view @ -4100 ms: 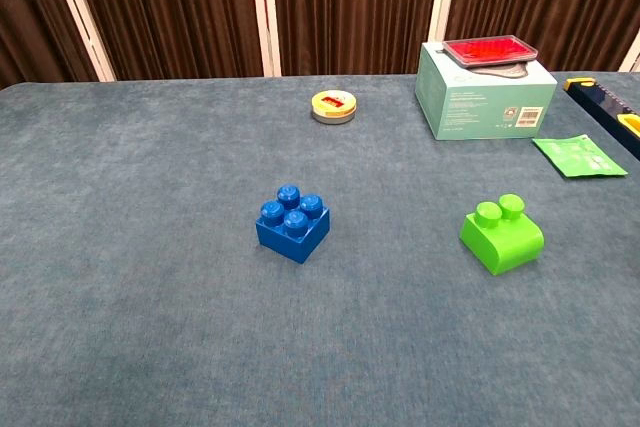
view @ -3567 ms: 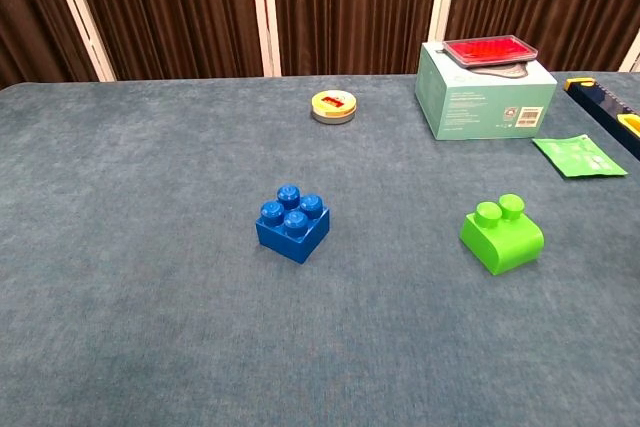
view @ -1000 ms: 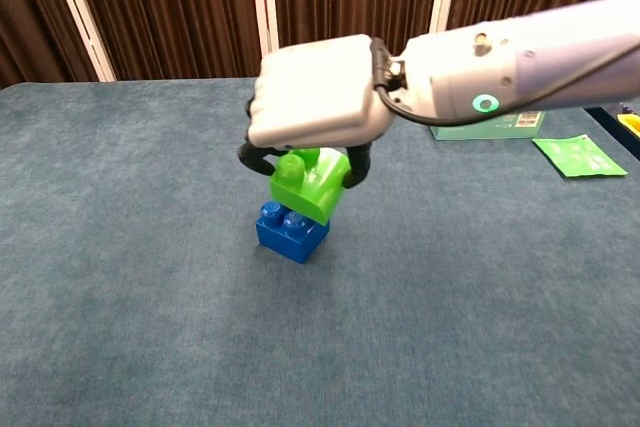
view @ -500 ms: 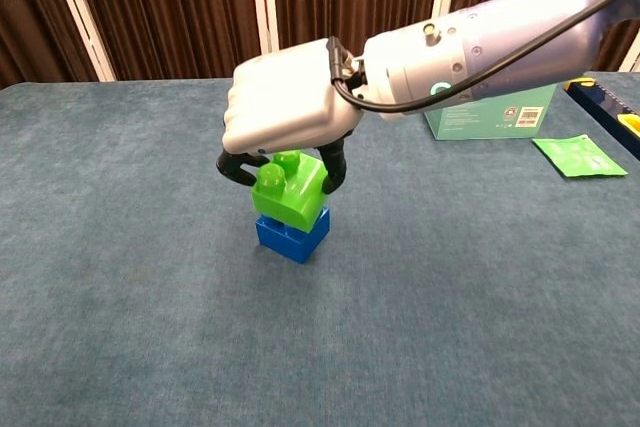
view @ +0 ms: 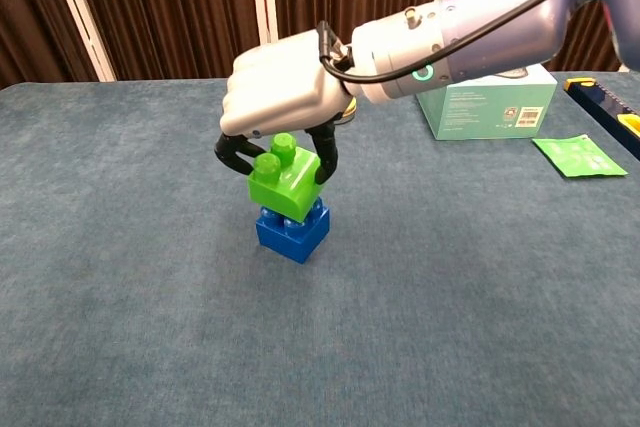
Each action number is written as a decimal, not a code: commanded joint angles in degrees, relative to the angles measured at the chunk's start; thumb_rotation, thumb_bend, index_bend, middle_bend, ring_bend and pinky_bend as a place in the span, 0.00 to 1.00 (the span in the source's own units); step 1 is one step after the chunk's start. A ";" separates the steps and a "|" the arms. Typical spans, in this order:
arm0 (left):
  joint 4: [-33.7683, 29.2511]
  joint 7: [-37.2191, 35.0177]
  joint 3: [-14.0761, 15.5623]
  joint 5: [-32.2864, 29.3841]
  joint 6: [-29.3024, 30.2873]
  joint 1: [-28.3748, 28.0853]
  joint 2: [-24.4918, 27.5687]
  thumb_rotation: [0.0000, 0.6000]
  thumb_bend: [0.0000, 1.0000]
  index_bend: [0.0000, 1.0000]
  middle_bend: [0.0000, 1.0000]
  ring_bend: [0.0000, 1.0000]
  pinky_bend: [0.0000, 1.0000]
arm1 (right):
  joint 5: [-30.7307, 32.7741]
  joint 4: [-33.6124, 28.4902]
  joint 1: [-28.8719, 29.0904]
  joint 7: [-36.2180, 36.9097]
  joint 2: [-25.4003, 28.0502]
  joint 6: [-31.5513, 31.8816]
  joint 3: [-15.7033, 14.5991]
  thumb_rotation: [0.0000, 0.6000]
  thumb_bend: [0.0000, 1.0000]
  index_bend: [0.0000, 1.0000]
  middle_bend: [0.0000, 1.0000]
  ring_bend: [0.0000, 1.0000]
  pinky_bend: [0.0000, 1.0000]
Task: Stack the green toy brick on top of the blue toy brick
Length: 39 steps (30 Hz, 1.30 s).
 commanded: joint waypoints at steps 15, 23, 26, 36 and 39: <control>0.51 1.79 -0.27 -1.46 -0.75 -0.42 -0.69 1.00 0.00 0.00 0.00 0.00 0.00 | -0.40 9.01 2.33 9.44 -5.60 3.01 -4.86 1.00 0.22 0.41 0.52 0.38 0.54; 0.89 1.82 -0.33 -1.60 -0.86 -0.47 -0.92 1.00 0.00 0.00 0.00 0.00 0.00 | -0.36 10.65 2.77 10.00 -6.57 3.50 -6.11 1.00 0.22 0.41 0.52 0.38 0.54; 1.04 1.93 -0.38 -1.69 -0.86 -0.50 -1.06 1.00 0.00 0.00 0.00 0.00 0.00 | 0.14 11.18 2.78 10.58 -6.75 3.55 -6.26 1.00 0.22 0.41 0.52 0.38 0.54; 0.96 2.06 -0.38 -1.74 -0.90 -0.49 -1.09 1.00 0.00 0.00 0.00 0.00 0.00 | 0.21 12.13 2.82 10.56 -7.65 4.12 -7.40 1.00 0.22 0.41 0.52 0.38 0.54; 0.97 2.06 -0.37 -1.70 -0.96 -0.52 -1.11 1.00 0.00 0.00 0.00 0.00 0.00 | 0.19 12.25 2.77 10.14 -7.87 4.21 -7.60 1.00 0.22 0.41 0.52 0.38 0.54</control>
